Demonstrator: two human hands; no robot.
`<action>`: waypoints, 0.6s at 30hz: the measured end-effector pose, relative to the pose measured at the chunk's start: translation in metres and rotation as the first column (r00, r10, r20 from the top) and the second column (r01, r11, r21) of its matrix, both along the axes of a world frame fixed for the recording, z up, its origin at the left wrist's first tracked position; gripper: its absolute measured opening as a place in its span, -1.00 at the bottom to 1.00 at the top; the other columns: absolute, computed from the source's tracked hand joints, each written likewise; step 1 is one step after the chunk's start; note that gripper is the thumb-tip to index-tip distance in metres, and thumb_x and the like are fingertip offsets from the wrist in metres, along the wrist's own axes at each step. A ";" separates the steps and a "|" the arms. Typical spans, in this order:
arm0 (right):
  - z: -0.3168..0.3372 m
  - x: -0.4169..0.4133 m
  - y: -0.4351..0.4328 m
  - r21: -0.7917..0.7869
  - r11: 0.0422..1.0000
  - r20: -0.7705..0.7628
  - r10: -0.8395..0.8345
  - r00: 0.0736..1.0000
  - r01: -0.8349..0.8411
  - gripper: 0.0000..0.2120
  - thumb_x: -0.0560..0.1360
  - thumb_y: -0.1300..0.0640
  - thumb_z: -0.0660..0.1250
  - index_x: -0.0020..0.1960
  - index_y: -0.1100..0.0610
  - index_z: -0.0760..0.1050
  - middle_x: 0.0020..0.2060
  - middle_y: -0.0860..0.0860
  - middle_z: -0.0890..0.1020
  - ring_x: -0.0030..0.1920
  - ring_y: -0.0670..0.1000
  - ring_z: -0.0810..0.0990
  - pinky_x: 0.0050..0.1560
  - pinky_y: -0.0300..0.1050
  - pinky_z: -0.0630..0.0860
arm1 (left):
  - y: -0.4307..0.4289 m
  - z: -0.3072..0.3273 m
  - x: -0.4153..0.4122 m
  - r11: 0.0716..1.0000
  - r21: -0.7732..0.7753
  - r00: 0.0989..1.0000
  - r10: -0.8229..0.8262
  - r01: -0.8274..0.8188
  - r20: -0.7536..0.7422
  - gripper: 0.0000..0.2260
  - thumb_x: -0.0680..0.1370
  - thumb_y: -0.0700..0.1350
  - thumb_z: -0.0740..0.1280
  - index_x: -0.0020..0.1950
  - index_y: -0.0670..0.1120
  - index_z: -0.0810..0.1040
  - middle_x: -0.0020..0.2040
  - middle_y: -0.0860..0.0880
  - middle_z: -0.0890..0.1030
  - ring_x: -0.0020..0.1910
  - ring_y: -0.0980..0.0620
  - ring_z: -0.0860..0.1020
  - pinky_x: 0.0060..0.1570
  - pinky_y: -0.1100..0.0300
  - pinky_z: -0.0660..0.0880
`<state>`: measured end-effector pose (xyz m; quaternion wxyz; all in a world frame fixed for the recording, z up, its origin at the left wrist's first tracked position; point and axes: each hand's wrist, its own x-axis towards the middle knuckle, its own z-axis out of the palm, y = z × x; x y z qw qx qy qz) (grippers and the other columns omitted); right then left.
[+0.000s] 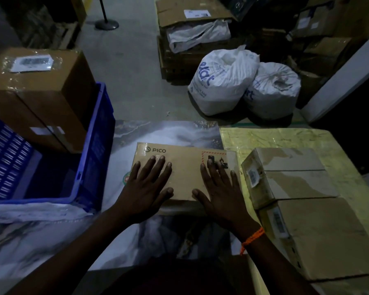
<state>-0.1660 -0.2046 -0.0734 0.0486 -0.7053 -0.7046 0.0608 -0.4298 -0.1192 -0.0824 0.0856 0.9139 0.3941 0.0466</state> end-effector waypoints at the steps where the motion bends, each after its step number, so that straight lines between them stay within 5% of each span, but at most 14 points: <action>1: 0.001 0.001 0.000 -0.009 1.000 -0.009 -0.001 1.000 0.001 -0.23 0.58 -0.48 -0.31 0.68 -0.12 -0.24 0.66 -0.08 -0.27 0.65 -0.02 -0.32 0.61 0.19 -0.25 | 0.001 0.000 0.000 1.000 -0.009 1.000 -0.005 0.005 -0.004 -0.36 0.68 0.33 -0.24 0.69 0.03 -0.10 0.69 -0.05 -0.15 0.66 -0.09 -0.17 0.58 -0.27 -0.04; 6: 0.002 0.003 0.008 -0.028 0.996 -0.047 -0.084 0.995 0.083 -0.15 0.53 -0.53 -0.31 0.67 -0.09 -0.27 0.64 -0.06 -0.31 0.64 0.03 -0.35 0.61 0.27 -0.22 | 0.003 0.008 0.008 0.992 -0.035 0.992 0.123 -0.125 -0.034 -0.26 0.61 0.42 -0.28 0.68 0.03 -0.12 0.68 -0.07 -0.18 0.64 -0.10 -0.26 0.53 -0.32 -0.29; 9: 0.013 0.011 0.018 -0.015 0.949 -0.197 -0.312 0.929 0.315 -0.05 0.51 -0.53 -0.03 0.68 -0.05 -0.27 0.65 0.02 -0.28 0.65 0.07 -0.26 0.59 0.25 -0.16 | 0.009 0.014 0.017 0.921 -0.121 0.927 0.375 -0.371 0.016 -0.14 0.55 0.50 -0.15 0.65 -0.02 -0.28 0.64 -0.10 -0.34 0.62 -0.14 -0.35 0.48 -0.26 -0.36; 11: 0.016 0.027 0.030 -0.110 0.881 -0.387 -0.464 0.797 0.459 0.09 0.47 -0.49 0.26 0.70 0.08 -0.12 0.68 0.15 -0.02 0.66 0.16 0.04 0.59 0.23 0.10 | 0.021 0.017 0.018 0.830 -0.291 0.853 0.516 -0.476 0.076 -0.02 0.52 0.52 0.08 0.66 -0.04 -0.29 0.65 -0.14 -0.33 0.64 -0.18 -0.24 0.54 -0.25 -0.16; 14: 0.019 0.044 0.044 -0.301 0.806 -0.702 -0.549 0.454 0.509 0.20 0.11 -0.65 0.41 0.49 0.12 0.35 0.33 0.14 0.62 0.25 0.09 0.64 0.26 0.13 0.60 | 0.044 0.025 0.016 0.682 -0.552 0.711 0.671 -0.479 0.212 -0.01 0.42 0.41 0.40 0.61 -0.14 0.10 0.59 -0.23 0.22 0.51 -0.23 0.32 0.40 -0.13 0.37; 16: 0.021 0.044 0.047 -0.280 0.823 -0.718 -0.521 0.461 0.494 -0.13 0.31 -0.44 0.50 0.37 0.12 0.39 0.20 0.06 0.66 0.12 0.04 0.66 0.16 0.03 0.63 | 0.051 0.025 0.018 0.685 -0.555 0.660 0.692 -0.472 0.293 -0.21 0.43 0.29 0.50 0.47 -0.10 0.30 0.39 -0.13 0.48 0.32 -0.17 0.51 0.20 -0.01 0.47; 18: 0.022 0.041 0.052 -0.223 0.827 -0.729 -0.493 0.475 0.517 -0.23 0.43 -0.32 0.47 0.44 0.10 0.33 0.23 0.07 0.63 0.16 0.09 0.64 0.18 0.05 0.61 | 0.052 0.023 0.018 0.701 -0.543 0.627 0.691 -0.461 0.360 -0.24 0.44 0.24 0.52 0.47 -0.08 0.30 0.38 -0.10 0.50 0.30 -0.15 0.52 0.20 -0.01 0.46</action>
